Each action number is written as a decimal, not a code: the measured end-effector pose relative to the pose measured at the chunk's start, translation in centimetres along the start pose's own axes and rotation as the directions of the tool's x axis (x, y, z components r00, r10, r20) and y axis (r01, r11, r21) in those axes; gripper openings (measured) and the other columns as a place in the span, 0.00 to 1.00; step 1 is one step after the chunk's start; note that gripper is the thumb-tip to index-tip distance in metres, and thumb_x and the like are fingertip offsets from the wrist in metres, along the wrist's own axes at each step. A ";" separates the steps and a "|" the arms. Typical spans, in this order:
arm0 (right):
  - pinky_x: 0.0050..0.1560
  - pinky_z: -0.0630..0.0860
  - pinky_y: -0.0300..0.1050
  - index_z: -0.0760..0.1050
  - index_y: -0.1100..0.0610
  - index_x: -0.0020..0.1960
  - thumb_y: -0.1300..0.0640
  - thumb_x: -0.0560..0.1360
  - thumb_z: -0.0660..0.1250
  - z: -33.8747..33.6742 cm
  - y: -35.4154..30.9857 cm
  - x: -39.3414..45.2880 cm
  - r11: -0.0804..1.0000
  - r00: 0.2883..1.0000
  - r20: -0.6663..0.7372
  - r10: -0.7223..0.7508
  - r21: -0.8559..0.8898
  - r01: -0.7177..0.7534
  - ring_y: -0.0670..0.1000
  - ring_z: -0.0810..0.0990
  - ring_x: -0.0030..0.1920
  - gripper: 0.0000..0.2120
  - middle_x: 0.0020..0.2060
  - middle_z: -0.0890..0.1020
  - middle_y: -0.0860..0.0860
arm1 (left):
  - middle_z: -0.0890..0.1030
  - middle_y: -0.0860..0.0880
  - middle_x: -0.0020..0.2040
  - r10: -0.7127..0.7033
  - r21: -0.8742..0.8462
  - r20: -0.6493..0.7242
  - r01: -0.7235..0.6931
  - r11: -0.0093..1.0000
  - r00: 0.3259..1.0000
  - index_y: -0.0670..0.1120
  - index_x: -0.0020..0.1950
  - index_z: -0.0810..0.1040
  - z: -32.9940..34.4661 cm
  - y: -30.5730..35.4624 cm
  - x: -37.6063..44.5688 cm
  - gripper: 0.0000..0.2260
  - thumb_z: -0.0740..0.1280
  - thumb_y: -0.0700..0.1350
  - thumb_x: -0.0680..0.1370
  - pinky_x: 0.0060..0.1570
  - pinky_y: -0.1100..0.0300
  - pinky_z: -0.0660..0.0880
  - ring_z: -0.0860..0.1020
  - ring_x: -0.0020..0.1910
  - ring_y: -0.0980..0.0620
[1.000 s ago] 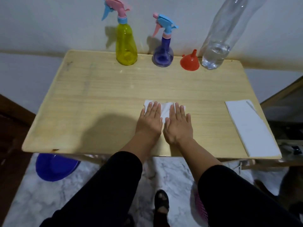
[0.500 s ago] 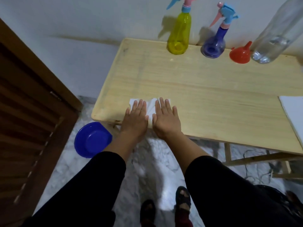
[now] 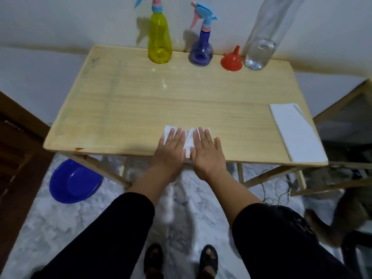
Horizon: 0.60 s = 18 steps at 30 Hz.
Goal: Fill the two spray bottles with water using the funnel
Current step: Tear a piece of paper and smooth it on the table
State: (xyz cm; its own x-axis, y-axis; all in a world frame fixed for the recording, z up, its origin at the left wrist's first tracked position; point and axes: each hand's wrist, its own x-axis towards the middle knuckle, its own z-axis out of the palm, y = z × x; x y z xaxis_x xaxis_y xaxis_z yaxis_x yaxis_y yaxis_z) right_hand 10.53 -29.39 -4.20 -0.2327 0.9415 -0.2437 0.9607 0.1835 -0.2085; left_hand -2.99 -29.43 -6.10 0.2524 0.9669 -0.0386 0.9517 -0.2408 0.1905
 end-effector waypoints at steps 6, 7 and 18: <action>0.74 0.37 0.52 0.39 0.56 0.77 0.50 0.83 0.41 -2.0 12.0 -3.4 0.991 0.991 -0.021 0.132 -0.019 -0.132 0.51 0.37 0.76 0.26 0.77 0.41 0.51 | 0.63 0.42 0.74 0.165 -0.026 0.052 -0.164 0.986 0.985 0.39 0.74 0.60 1.2 12.6 3.8 0.32 0.33 0.51 0.78 0.70 0.47 0.61 0.61 0.74 0.43; 0.74 0.37 0.52 0.39 0.56 0.77 0.50 0.83 0.41 -2.3 13.4 -3.8 0.989 0.989 -0.024 0.146 -0.008 -0.146 0.51 0.37 0.76 0.26 0.77 0.41 0.51 | 0.61 0.42 0.75 0.167 -0.042 0.073 -0.165 0.985 0.983 0.39 0.74 0.58 1.2 14.0 4.3 0.33 0.34 0.52 0.76 0.71 0.47 0.58 0.58 0.74 0.43; 0.73 0.57 0.48 0.72 0.55 0.68 0.60 0.75 0.68 -1.0 18.8 -6.4 0.875 0.947 -0.312 0.080 0.477 0.084 0.56 0.61 0.74 0.21 0.73 0.65 0.56 | 0.76 0.34 0.62 0.312 -0.133 0.114 -0.297 0.946 0.943 0.35 0.64 0.73 1.6 13.7 4.5 0.30 0.56 0.58 0.76 0.55 0.40 0.73 0.75 0.61 0.33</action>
State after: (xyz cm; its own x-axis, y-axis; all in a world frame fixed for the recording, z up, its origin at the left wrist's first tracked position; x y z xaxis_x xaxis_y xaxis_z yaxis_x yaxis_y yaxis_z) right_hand 30.23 -31.67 -5.59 -0.0966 0.9942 0.0479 0.7484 0.1043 -0.6550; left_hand 11.40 -28.55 -5.24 0.5551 0.8270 -0.0892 0.8018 -0.5035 0.3218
